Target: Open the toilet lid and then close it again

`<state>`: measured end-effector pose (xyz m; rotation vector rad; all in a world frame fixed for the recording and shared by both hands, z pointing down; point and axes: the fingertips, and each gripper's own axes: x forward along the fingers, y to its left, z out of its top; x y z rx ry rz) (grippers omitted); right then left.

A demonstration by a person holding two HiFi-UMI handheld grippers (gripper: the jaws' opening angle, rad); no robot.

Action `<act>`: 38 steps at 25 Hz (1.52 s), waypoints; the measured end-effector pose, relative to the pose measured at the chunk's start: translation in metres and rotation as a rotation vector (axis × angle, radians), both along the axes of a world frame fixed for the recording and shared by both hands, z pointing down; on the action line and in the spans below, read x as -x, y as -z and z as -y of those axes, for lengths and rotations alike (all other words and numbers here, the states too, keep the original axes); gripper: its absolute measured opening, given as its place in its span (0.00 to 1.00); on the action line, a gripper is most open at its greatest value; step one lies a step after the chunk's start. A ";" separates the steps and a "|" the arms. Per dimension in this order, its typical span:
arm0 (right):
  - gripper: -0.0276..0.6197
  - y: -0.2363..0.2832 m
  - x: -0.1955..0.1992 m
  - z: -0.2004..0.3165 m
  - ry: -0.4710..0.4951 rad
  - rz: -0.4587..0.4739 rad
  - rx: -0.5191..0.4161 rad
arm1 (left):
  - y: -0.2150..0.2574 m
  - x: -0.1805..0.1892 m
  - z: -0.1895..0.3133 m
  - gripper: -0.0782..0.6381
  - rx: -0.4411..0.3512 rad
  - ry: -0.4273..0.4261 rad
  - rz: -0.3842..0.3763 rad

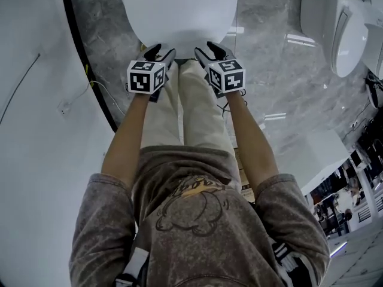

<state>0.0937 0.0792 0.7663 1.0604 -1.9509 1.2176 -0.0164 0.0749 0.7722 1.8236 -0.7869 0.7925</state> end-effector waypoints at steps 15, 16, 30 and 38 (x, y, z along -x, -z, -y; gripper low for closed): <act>0.36 0.305 0.004 0.085 -0.054 0.097 -0.359 | 0.317 -0.007 0.096 0.40 -0.372 0.017 -0.149; 0.36 0.325 0.003 0.086 -0.052 0.104 -0.386 | 0.338 -0.006 0.095 0.40 -0.397 0.007 -0.155; 0.30 0.509 0.010 0.086 -0.052 0.198 -0.769 | 0.511 0.019 0.096 0.40 -0.713 -0.040 -0.221; 0.09 0.525 -0.003 0.085 -0.088 0.172 -0.892 | 0.529 0.031 0.106 0.12 -0.834 0.030 -0.226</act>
